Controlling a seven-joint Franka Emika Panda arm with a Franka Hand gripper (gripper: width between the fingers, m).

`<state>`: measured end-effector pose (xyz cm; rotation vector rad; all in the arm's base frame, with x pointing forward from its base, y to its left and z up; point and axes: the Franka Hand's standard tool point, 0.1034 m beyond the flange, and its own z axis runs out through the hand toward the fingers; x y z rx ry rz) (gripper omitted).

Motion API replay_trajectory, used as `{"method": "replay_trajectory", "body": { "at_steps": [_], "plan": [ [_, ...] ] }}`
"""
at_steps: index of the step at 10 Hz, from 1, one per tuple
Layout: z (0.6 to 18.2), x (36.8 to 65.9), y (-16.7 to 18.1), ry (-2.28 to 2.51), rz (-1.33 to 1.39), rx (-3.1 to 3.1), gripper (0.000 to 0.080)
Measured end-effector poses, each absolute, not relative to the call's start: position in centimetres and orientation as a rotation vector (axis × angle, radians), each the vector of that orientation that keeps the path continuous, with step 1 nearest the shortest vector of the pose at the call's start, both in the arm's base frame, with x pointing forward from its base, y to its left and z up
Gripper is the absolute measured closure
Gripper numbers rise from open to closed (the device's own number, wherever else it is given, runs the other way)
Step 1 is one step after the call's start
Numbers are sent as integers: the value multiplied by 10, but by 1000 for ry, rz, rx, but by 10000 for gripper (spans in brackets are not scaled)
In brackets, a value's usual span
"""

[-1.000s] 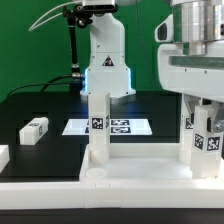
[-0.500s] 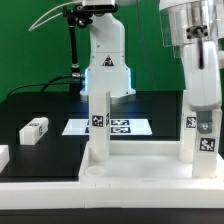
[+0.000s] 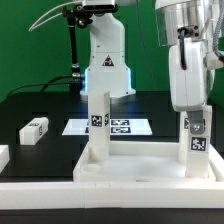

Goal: Assemble desk

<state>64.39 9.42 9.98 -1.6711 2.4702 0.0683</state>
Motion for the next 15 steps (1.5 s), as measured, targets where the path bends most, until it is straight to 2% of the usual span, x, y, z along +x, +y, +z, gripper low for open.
{"method": "replay_trajectory", "body": {
  "at_steps": [1, 2, 3, 5, 13, 15],
  "plan": [
    [100, 644, 94, 2469, 68, -1673, 186],
    [101, 644, 94, 2462, 66, -1679, 186],
    [110, 646, 91, 2423, 57, -1714, 161],
    [133, 650, 76, 2368, 30, -1740, 152],
    [129, 649, 76, 2370, 31, -1747, 151],
    [135, 642, 61, 2283, 4, -1854, 151]
  ]
}}
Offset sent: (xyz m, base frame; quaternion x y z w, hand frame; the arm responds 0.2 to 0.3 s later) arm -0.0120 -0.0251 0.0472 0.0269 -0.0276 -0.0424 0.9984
